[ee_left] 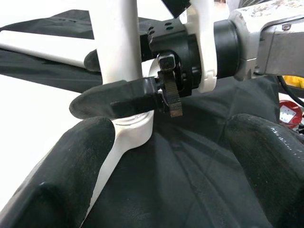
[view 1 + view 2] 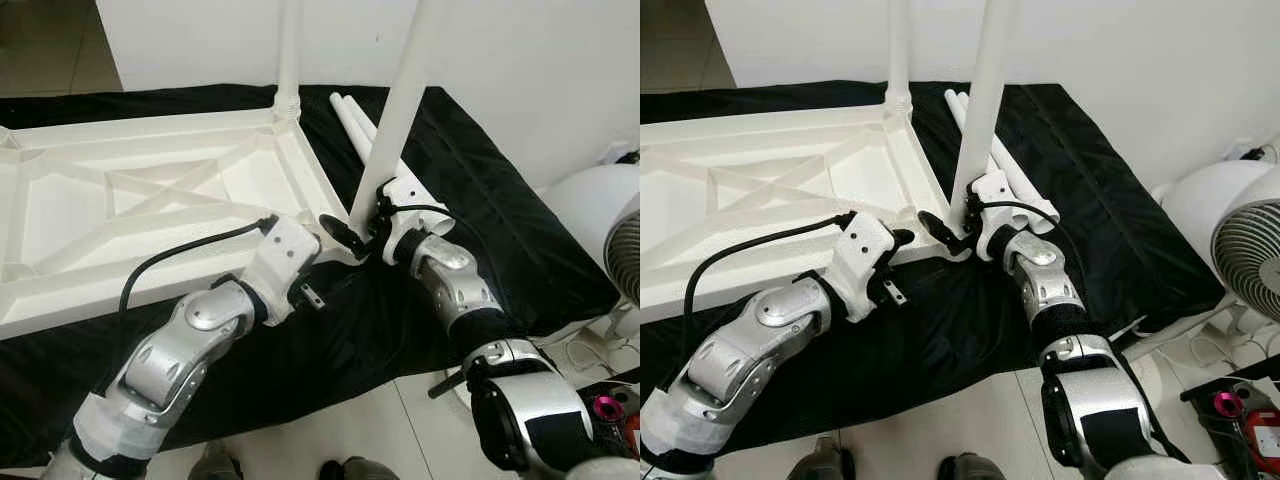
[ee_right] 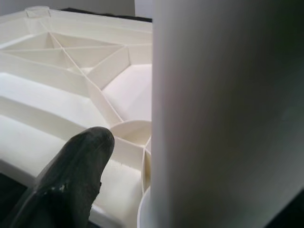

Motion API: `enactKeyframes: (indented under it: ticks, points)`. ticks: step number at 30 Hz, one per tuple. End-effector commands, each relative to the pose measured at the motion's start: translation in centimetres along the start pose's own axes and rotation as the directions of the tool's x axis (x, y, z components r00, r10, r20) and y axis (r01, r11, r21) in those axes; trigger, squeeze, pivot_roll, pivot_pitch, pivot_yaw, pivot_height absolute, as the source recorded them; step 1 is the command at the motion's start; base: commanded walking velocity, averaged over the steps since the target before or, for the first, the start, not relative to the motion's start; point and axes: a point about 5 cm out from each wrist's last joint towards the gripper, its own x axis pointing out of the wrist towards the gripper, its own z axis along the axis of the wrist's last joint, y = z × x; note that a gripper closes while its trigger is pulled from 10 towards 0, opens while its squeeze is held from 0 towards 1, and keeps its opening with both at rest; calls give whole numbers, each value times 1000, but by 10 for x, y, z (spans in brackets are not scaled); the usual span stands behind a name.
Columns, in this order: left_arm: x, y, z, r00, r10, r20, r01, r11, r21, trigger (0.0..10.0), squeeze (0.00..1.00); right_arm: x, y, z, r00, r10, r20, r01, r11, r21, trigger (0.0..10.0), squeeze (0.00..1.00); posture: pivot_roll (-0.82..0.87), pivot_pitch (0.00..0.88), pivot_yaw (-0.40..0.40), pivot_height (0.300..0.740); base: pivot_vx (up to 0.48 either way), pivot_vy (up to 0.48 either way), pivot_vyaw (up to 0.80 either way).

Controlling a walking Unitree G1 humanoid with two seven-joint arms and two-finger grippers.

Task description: Building children table

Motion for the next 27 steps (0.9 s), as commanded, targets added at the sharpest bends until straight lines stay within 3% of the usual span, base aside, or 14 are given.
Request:
enactKeyframes:
  ticks: [1,3,4,12,13,15,16,22,23,25,27]
  points:
    - [1,-5,-3,996,-83,-15,83,997,-3,10000,0,1,1,-3,999,26,-32,-27,1000,-13,863,0,32,57,-76,740,0,0,0]
    - [1,-5,-3,997,-81,-14,81,997,-3,10000,0,1,0,-5,999,30,-39,-31,999,-9,863,0,32,57,-76,740,0,0,0]
    - [1,-5,-2,997,-75,-13,75,997,-3,10000,0,-1,-1,-7,999,28,-46,-29,1000,-5,0,0,34,57,-78,740,0,0,0]
    - [1,-3,-2,998,-70,-11,70,998,-3,10000,0,-7,-6,-16,998,19,-67,-18,1000,11,0,0,29,53,-73,740,0,0,0]
    - [1,-3,-2,997,-71,-11,71,997,-2,10000,0,-8,-8,-17,998,1,-68,0,1000,11,9098,0,28,50,-73,740,0,0,0]
    - [1,-3,-2,997,-72,-11,72,997,0,10000,0,-9,-9,-18,998,-19,-68,19,1000,12,9098,0,28,50,-73,740,0,0,0]
    - [1,-3,-2,997,-73,-10,73,997,1,10000,0,-9,-10,-18,998,-23,-65,24,1000,18,10000,0,28,50,-73,740,0,0,0]
    - [2,-1,-2,998,-70,-11,70,998,4,10000,0,-8,-8,-21,990,-131,-51,131,991,7,10000,0,17,55,-74,740,0,0,0]
    - [2,0,-2,998,-68,-10,68,998,4,10000,0,-7,-8,-21,981,-189,-49,189,982,7,10000,0,16,55,-75,740,0,0,0]
    - [2,0,-2,998,-68,-10,68,998,4,10000,0,-7,-8,-21,981,-189,-49,189,982,7,10000,0,16,55,-75,740,0,0,0]
    - [3,-2,-3,997,-72,-10,72,997,-1,10000,0,-3,-2,-24,951,-305,-43,307,950,56,10000,0,8,56,-76,740,0,0,0]
